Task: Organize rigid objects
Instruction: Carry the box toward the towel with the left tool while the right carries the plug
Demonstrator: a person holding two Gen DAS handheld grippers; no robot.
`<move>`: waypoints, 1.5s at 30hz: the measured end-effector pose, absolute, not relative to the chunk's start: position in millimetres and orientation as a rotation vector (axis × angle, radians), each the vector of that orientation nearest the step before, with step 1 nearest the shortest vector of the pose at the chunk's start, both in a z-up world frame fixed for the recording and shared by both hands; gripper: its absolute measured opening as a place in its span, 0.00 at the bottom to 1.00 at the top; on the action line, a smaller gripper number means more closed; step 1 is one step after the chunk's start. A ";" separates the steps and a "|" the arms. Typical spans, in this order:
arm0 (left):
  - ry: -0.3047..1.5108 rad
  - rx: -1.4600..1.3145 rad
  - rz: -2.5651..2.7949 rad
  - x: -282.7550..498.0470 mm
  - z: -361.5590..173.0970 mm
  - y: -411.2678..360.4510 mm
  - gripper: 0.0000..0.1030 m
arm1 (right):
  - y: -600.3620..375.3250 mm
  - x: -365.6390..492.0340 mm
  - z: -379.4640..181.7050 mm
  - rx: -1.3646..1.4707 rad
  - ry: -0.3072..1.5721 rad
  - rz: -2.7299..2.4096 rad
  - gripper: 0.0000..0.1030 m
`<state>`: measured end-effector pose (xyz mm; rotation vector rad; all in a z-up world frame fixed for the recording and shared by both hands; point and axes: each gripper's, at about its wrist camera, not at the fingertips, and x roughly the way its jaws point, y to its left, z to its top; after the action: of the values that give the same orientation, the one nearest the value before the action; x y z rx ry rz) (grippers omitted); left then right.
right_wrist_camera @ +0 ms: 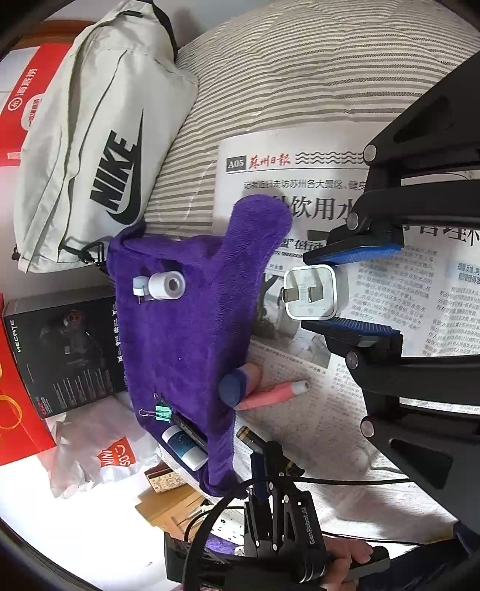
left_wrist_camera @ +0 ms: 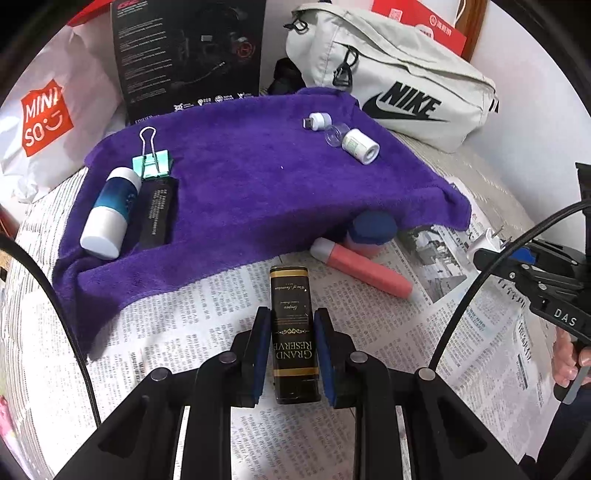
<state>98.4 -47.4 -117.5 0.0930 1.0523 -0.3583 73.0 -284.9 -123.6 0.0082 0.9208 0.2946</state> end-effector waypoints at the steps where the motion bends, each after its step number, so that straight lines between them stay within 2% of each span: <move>1: 1.051 0.092 -0.358 98.3 -116.7 -46.5 0.22 | -284.3 74.1 -123.0 0.009 0.920 0.296 0.27; 29: 0.990 0.043 -0.361 97.5 -92.3 -26.6 0.22 | -256.1 97.7 -102.2 -0.037 0.897 0.327 0.27; 45: 0.985 0.013 -0.342 129.9 -78.5 -5.0 0.22 | -244.5 144.5 -92.0 -0.050 0.896 0.310 0.27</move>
<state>129.9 -5.0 -78.5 0.0134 0.9853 -0.3423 144.5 -244.5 -92.0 -0.0496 0.8959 0.3103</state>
